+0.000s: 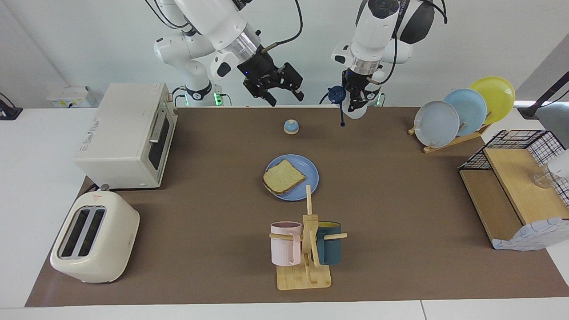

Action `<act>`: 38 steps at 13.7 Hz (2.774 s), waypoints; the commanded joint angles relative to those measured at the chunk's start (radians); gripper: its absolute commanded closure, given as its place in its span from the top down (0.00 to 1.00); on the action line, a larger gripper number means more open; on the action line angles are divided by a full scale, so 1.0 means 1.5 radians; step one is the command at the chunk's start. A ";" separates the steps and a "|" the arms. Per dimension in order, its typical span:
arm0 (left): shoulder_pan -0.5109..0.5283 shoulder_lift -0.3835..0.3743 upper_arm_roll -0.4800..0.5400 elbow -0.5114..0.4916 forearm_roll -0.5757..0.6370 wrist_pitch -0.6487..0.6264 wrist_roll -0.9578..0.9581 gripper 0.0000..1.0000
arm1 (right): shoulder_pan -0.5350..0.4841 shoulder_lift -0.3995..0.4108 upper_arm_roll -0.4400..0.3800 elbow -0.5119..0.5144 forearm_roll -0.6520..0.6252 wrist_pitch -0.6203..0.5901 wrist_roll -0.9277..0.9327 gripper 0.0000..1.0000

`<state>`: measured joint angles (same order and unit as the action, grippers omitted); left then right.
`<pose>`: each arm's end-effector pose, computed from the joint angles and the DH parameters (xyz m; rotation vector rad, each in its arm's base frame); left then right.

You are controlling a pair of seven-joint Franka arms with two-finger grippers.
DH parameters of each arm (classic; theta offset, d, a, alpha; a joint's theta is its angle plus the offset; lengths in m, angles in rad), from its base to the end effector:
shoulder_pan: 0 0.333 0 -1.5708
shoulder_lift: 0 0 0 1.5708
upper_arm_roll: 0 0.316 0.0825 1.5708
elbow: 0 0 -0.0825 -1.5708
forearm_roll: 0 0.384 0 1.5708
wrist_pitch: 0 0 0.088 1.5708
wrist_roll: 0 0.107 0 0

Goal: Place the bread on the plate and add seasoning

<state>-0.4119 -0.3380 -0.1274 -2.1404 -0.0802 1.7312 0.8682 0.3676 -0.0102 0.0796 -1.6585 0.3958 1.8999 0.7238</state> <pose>0.3767 -0.2403 0.5363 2.3814 -1.9716 -0.1024 0.5115 0.2767 0.6262 -2.6384 0.4775 0.0101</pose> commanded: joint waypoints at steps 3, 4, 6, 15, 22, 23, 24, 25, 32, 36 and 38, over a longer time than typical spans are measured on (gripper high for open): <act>-0.007 0.006 -0.008 0.040 0.071 0.004 -0.051 0.00 | -0.091 0.001 0.003 0.056 -0.172 -0.187 -0.104 1.00; -0.007 0.019 -0.022 0.050 0.093 0.003 -0.061 0.00 | -0.131 0.004 0.002 0.072 -0.175 -0.226 -0.143 1.00; -0.007 0.052 -0.044 0.086 0.133 -0.009 -0.102 0.00 | -0.185 0.014 0.002 0.077 -0.202 -0.237 -0.242 1.00; -0.121 0.406 -0.127 0.361 0.409 -0.188 -0.348 0.00 | -0.212 0.014 -0.020 0.058 -0.279 -0.255 -0.366 1.00; -0.197 0.577 -0.108 0.456 0.604 -0.279 -0.405 0.00 | -0.226 -0.002 -0.023 0.036 -0.279 -0.253 -0.422 1.00; -0.223 0.630 -0.105 0.459 0.642 -0.318 -0.406 0.00 | -0.226 -0.003 -0.022 0.035 -0.279 -0.259 -0.418 1.00; -0.247 0.678 -0.081 0.480 0.669 -0.345 -0.408 0.00 | -0.227 -0.003 -0.022 0.037 -0.279 -0.260 -0.419 1.00; -0.273 0.693 -0.052 0.487 0.676 -0.352 -0.410 0.00 | -0.229 -0.001 -0.023 0.042 -0.279 -0.256 -0.418 1.00; -0.328 0.704 0.000 0.452 0.815 -0.395 -0.408 0.00 | -0.254 0.001 -0.018 0.038 -0.278 -0.258 -0.447 1.00; -0.365 0.701 -0.001 0.441 0.829 -0.397 -0.406 0.00 | -0.257 0.001 -0.023 0.039 -0.278 -0.257 -0.441 1.00; -0.380 0.700 0.000 0.440 0.831 -0.396 -0.404 0.00 | -0.256 -0.002 -0.023 0.036 -0.278 -0.261 -0.442 1.00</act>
<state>-0.9449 0.7133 -0.1459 -1.4708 1.1396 1.1573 0.2502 -0.0033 0.0070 0.0376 -1.5797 -0.0118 1.5096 0.0788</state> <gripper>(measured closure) 0.559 0.000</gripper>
